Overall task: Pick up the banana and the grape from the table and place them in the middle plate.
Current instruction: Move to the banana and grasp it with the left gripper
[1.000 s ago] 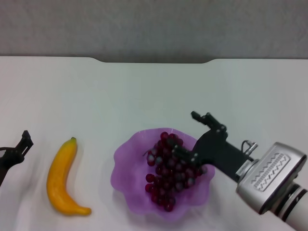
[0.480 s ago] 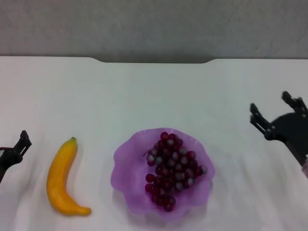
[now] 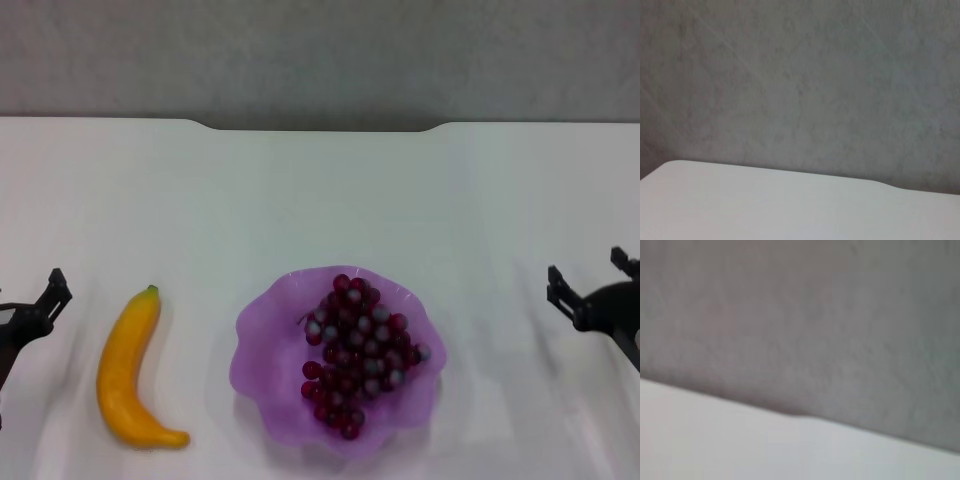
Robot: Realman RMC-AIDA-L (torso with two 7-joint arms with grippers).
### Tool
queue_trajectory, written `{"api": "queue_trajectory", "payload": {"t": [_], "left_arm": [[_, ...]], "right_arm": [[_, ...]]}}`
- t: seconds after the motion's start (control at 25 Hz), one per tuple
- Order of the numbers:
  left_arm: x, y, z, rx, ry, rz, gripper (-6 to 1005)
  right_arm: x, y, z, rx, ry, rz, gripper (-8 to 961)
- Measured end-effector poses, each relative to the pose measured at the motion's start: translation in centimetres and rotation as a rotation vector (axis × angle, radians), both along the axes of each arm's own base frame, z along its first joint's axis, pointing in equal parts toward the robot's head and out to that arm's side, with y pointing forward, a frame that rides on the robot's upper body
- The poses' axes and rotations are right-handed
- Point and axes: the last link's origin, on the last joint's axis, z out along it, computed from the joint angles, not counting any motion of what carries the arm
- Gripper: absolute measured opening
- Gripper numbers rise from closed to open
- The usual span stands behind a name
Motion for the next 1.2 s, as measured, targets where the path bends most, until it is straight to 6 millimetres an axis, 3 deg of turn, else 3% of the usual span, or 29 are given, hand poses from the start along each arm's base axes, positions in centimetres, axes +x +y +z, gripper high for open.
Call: {"api": "queue_trajectory", "payload": {"t": [0.56,1.0,1.2], "left_arm": [[0.1,0.0,-0.2,-0.007,0.0,-0.001,810],[0.4,0.1,-0.5,-0.02,-0.001,-0.012,807],[1.8,-0.5,-0.9,-0.031,-0.041,-0.062,805]], "right_arm": [[0.9,0.1,-0.6,-0.053,-0.024,-0.065,877],[2.1,0.2,0.6,0.013,0.023,-0.147,877],[2.4,0.0,0.5,0.006,0.012,-0.155,878]]}}
